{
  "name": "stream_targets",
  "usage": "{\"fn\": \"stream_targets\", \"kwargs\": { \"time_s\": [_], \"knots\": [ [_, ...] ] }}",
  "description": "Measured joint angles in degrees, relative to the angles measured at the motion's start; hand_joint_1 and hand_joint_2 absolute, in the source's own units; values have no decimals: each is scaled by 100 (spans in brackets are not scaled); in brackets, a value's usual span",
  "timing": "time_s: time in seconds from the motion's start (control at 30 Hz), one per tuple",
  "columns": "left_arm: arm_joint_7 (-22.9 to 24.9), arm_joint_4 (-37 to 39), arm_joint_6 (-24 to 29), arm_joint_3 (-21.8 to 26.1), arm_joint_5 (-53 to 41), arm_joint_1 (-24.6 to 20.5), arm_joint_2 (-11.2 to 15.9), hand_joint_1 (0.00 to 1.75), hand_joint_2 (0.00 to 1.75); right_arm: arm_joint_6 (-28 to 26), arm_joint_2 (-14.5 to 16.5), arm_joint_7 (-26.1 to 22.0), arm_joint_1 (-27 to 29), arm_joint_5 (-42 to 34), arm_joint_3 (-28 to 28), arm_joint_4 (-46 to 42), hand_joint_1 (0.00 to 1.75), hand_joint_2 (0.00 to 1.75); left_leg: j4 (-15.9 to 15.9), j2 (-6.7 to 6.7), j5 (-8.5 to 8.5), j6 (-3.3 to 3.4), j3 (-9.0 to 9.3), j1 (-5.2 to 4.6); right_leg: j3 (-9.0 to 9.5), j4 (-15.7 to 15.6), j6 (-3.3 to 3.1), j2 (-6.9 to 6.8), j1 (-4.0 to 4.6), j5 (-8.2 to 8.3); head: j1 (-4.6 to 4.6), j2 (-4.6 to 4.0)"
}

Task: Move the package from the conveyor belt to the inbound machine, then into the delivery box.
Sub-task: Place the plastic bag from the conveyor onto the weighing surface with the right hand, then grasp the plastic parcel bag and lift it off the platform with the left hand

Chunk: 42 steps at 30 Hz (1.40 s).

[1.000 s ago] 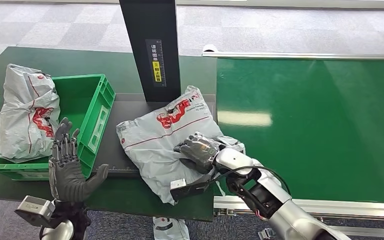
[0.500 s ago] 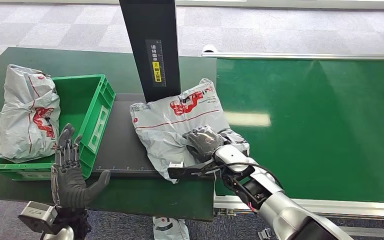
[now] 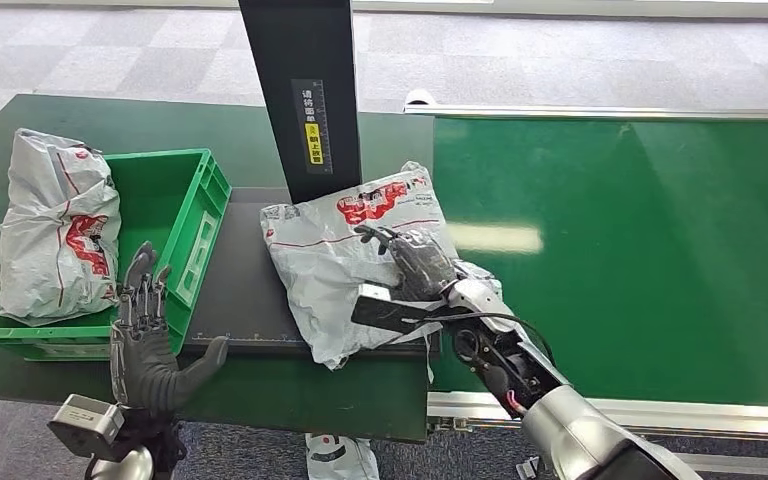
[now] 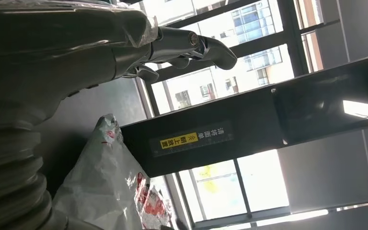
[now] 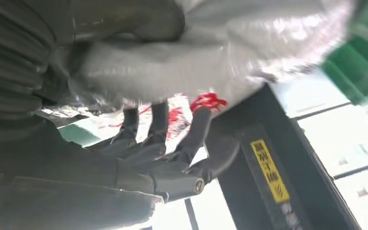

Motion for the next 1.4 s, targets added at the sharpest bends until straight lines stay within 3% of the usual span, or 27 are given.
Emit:
{"fn": "stream_targets", "kwargs": {
  "time_s": [0.1, 0.2, 0.37, 0.43, 0.63, 0.77, 0.87, 0.97, 1.1, 1.4],
  "knots": [
    [2, 52, 0, -74, -43, 5, 2, 0, 175, 827, -107, -386, 271, -1257, -619, -399, 0, 175, 0, 0, -2, 1, -6, -1, -3, 0, 0, -1, -1, 0, 1, 0],
    [34, 102, -2, -146, -78, 2, 5, 0, 175, 1506, -180, -588, 452, -2045, -1073, -677, 0, 175, 0, 2, -4, 1, -6, -2, -7, -1, 0, 1, -1, 0, 0, 0],
    [172, 187, -25, -292, -172, -70, 4, 0, 175, 3852, -202, -752, 835, -4012, -1692, -1049, 0, 175, 0, 0, -4, 1, -8, -2, -8, -2, 0, 0, 0, 0, 0, 0],
    [190, 214, -31, -328, -179, -103, 3, 0, 175, 4294, -204, -752, 961, -4364, -1816, -1146, 0, 175, -1, 1, -4, 1, -7, -1, -9, -2, 0, 1, 0, 0, 0, 0],
    [204, 273, -32, -388, -186, -129, 3, 0, 175, 4624, -221, -714, 1145, -4657, -2003, -1323, 0, 175, 0, 1, -3, 1, -7, -1, -8, -2, 0, 1, 0, 0, 0, 0],
    [229, 289, -44, -387, -225, -122, 2, 0, 175, 5318, -257, -542, 1261, -5356, -2040, -1452, 0, 175, 0, 1, -3, 1, -7, -1, -8, -2, 0, 0, 0, 0, 0, 1],
    [370, 287, -134, -376, -278, -87, -13, 0, 175, 5542, -339, -376, 1494, -5906, -2100, -1675, 0, 175, 0, -1, -4, 1, -9, -1, -8, -2, 1, -2, 0, -2, 0, 0],
    [670, 287, -343, -362, -282, -45, -63, 0, 175, 5421, -387, -274, 1862, -6128, -2274, -1946, 0, 175, -1, -1, -7, 2, -12, -2, -10, -3, 2, -2, -1, -3, -1, 0],
    [1004, 334, -686, -425, -337, -50, -159, 0, 175, 5023, -368, -287, 2261, -5796, -2541, -2219, 0, 175, -1, 0, -8, 1, -13, -2, -11, -4, 2, -1, -1, -3, 1, 0],
    [1117, 471, -777, -533, -426, -94, -262, 0, 175, 4905, -303, -307, 2504, -5630, -2811, -2465, 0, 175, -1, 2, -7, 1, -9, -1, -11, -3, 2, 1, 0, -3, 0, 0]
  ]
}}
